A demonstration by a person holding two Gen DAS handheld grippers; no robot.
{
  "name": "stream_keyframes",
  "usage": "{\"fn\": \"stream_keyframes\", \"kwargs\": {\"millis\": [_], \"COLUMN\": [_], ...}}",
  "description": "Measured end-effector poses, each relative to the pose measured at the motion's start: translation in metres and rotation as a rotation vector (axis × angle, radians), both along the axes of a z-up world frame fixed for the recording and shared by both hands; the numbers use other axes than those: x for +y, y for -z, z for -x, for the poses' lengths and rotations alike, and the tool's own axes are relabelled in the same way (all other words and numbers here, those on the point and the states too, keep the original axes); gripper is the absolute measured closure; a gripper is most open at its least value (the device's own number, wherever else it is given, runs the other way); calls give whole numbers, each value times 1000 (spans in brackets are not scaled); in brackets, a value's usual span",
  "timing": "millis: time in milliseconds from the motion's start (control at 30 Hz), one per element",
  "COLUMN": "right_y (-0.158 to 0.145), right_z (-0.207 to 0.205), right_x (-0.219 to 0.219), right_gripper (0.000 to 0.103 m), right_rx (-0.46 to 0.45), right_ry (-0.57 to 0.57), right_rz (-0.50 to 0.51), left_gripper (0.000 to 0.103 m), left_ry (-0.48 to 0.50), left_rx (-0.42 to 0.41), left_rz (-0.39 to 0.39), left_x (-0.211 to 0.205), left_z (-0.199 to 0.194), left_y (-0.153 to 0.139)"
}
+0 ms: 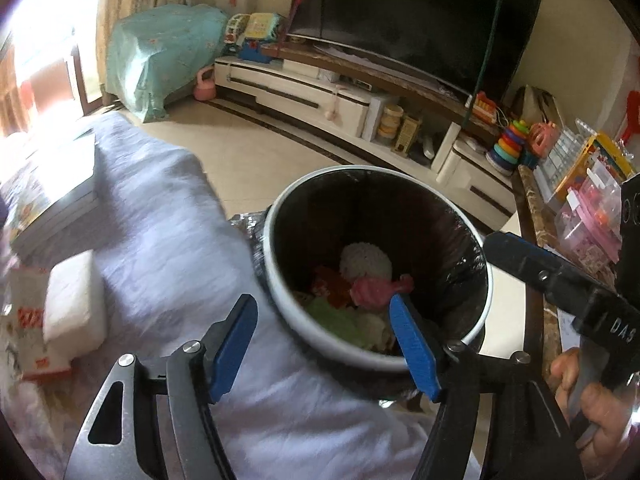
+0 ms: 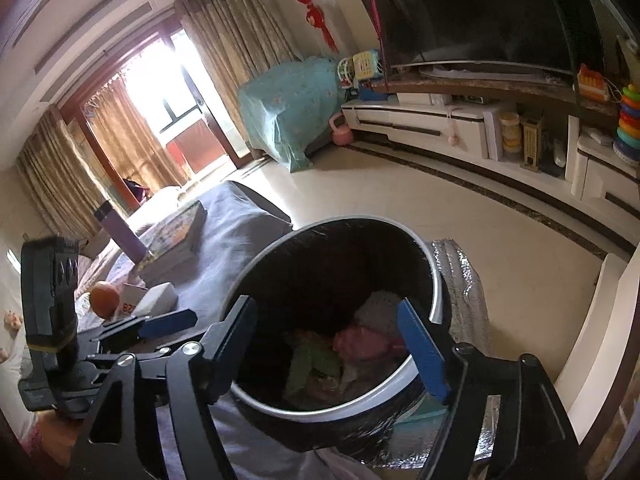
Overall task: Collect trash
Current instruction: 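Move both tools back over the table toward the remaining trash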
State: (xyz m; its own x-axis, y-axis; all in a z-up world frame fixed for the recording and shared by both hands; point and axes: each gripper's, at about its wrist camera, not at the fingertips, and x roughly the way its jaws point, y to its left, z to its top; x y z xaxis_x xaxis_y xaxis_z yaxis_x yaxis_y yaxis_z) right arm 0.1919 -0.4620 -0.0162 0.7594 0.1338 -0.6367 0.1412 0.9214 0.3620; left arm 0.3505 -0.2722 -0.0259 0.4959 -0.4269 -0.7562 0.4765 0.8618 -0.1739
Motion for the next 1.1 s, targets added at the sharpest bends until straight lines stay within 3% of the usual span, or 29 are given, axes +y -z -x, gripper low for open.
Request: {"fn": "stream_keyframes", "kwargs": {"millis": [100,767,1100], "right_y": [-2,9,21], "right_z": [4,6,-3], "right_x": [11,117,161], "right_gripper": [16,15,15], "right_rx": [-15,10,36], "right_ry": [-9,-197,-271], "right_rz": [-12,-51,-13], "left_gripper": [34,33,34], "left_ry": [-31,-291,-376], "left_rx": [-1,35,38], "left_rz": [25,108,110], "left_x": [22,183,224], "left_z": [16,113,127], "left_y": [1,3,-1]}}
